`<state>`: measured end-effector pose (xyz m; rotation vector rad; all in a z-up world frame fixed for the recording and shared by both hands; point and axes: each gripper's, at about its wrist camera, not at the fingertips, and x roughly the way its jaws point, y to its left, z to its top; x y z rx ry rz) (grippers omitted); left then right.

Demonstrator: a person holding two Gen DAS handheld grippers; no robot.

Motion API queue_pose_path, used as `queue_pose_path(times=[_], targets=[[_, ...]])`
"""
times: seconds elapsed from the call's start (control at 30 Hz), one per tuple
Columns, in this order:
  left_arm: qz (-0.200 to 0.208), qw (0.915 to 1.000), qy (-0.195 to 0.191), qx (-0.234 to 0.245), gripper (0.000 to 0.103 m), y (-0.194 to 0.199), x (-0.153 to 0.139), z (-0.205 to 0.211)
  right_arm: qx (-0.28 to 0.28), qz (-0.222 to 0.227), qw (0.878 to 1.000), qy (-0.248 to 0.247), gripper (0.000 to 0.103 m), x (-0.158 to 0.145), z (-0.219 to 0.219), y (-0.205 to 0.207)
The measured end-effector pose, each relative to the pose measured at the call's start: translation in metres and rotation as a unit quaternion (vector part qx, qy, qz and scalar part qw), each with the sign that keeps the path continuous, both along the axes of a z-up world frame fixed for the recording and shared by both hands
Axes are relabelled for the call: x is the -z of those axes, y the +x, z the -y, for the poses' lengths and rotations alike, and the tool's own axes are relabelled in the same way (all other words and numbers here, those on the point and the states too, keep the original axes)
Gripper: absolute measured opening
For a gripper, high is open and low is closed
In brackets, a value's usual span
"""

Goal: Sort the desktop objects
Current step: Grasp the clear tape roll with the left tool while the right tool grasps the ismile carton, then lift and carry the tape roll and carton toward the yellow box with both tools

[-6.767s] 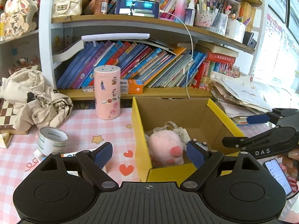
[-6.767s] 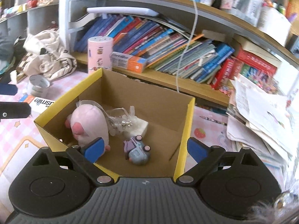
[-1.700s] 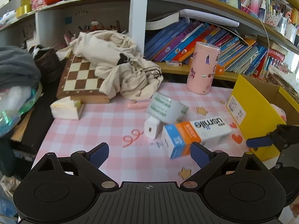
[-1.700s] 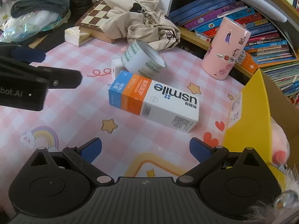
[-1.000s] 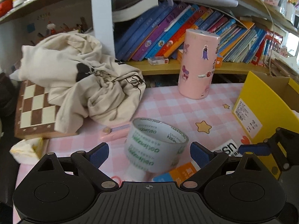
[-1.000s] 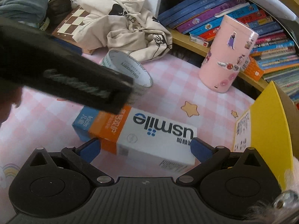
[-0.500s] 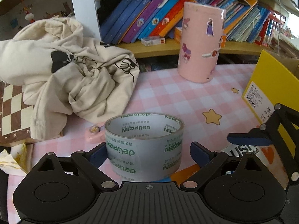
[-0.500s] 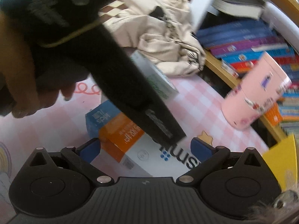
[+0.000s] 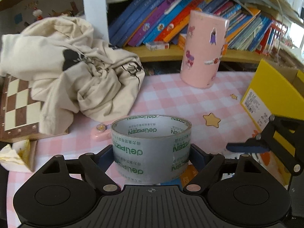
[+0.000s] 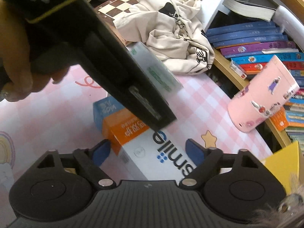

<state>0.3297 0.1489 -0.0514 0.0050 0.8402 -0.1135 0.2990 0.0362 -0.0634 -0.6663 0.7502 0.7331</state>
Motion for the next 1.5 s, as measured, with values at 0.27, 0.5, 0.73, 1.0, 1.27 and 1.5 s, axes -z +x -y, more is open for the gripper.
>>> queue_pose_path(times=[0.27,0.5,0.73,1.0,1.27,1.5], targets=[[0.031,0.9991,-0.028,-0.004,0.084,-0.034,-0.026,-0.003,0.031,-0.03,0.999,0.027,0.057,-0.011,0.016,-0.024],[0.057,0.9967,-0.057,-0.012,0.084,-0.068,-0.047,-0.009,0.058,-0.082,0.994,0.052,0.051,-0.02,0.032,-0.052],[0.068,0.9933,-0.087,-0.033,0.084,-0.103,-0.058,-0.022,0.054,-0.102,0.992,0.041,0.051,-0.023,0.039,-0.098],[0.054,0.9919,-0.099,-0.059,0.084,-0.139,-0.052,-0.033,0.06,-0.111,0.991,0.035,0.053,-0.014,0.033,-0.097],[0.037,0.9906,-0.109,-0.074,0.084,-0.165,-0.042,-0.036,0.069,-0.119,0.99,0.031,0.054,-0.001,0.032,-0.094],[0.032,0.9894,-0.117,-0.08,0.084,-0.185,-0.038,-0.037,0.099,-0.133,0.984,0.07,0.049,-0.012,0.043,-0.1]])
